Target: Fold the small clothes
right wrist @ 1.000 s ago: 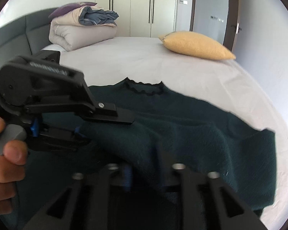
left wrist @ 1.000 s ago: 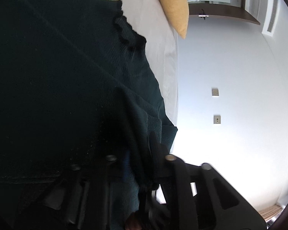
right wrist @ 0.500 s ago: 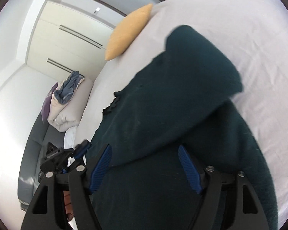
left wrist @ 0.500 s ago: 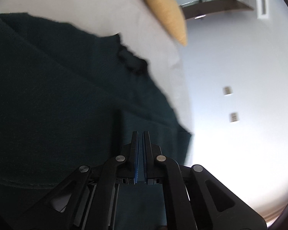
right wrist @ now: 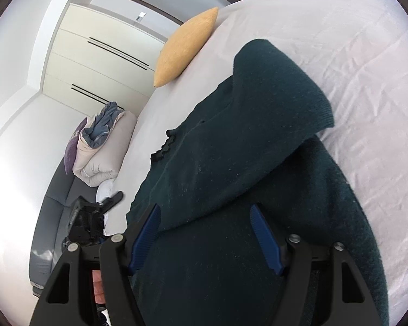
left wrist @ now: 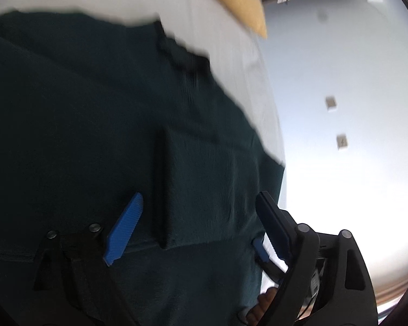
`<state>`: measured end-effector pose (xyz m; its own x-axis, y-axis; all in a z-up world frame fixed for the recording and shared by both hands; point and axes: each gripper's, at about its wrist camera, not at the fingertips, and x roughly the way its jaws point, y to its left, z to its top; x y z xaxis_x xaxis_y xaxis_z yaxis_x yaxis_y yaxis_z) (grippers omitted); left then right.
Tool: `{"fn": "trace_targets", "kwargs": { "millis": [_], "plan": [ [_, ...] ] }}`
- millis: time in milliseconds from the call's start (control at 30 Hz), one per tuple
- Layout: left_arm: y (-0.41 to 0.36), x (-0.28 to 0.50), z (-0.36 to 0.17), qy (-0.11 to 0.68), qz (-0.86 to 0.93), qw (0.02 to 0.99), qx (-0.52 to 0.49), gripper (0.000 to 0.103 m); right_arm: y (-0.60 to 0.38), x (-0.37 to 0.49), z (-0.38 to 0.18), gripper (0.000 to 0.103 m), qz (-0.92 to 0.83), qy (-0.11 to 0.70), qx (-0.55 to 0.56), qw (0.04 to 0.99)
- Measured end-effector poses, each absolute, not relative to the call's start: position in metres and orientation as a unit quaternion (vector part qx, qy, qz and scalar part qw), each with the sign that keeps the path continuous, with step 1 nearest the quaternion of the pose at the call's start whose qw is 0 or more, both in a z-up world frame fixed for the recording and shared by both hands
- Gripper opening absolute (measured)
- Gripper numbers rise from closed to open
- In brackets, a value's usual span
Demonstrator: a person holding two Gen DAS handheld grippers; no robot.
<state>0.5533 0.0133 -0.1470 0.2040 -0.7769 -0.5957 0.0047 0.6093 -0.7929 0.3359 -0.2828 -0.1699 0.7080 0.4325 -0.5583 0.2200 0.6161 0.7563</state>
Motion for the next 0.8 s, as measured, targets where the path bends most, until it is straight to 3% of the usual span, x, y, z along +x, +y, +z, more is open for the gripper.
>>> {"fn": "trace_targets", "kwargs": {
  "millis": [100,133,200,300,500,800],
  "plan": [
    [0.008,0.561,-0.152,0.570,-0.278,0.688,-0.353,0.061,-0.289,0.332,-0.171,0.072,0.067,0.376,0.441,0.813],
    [0.010,0.564,-0.154,0.571,-0.278,0.682,-0.364,0.045,-0.290,0.332,-0.171,0.072,0.068,0.375,0.443,0.811],
    [0.010,0.570,-0.156,0.575,-0.277,0.675,-0.371,0.024,-0.295,0.330,-0.172,0.072,0.070,0.372,0.451,0.808],
    [0.007,0.565,-0.154,0.573,-0.284,0.684,-0.352,0.010,-0.298,0.333,-0.174,0.072,0.072,0.367,0.467,0.801],
    [0.011,0.563,-0.132,0.530,-0.287,0.718,-0.348,0.006,-0.305,0.332,-0.174,0.072,0.077,0.355,0.488,0.794],
    [0.089,0.566,-0.104,0.472,-0.252,0.750,-0.389,0.006,-0.324,0.340,-0.183,0.072,0.077,0.332,0.555,0.759]
  ]
}}
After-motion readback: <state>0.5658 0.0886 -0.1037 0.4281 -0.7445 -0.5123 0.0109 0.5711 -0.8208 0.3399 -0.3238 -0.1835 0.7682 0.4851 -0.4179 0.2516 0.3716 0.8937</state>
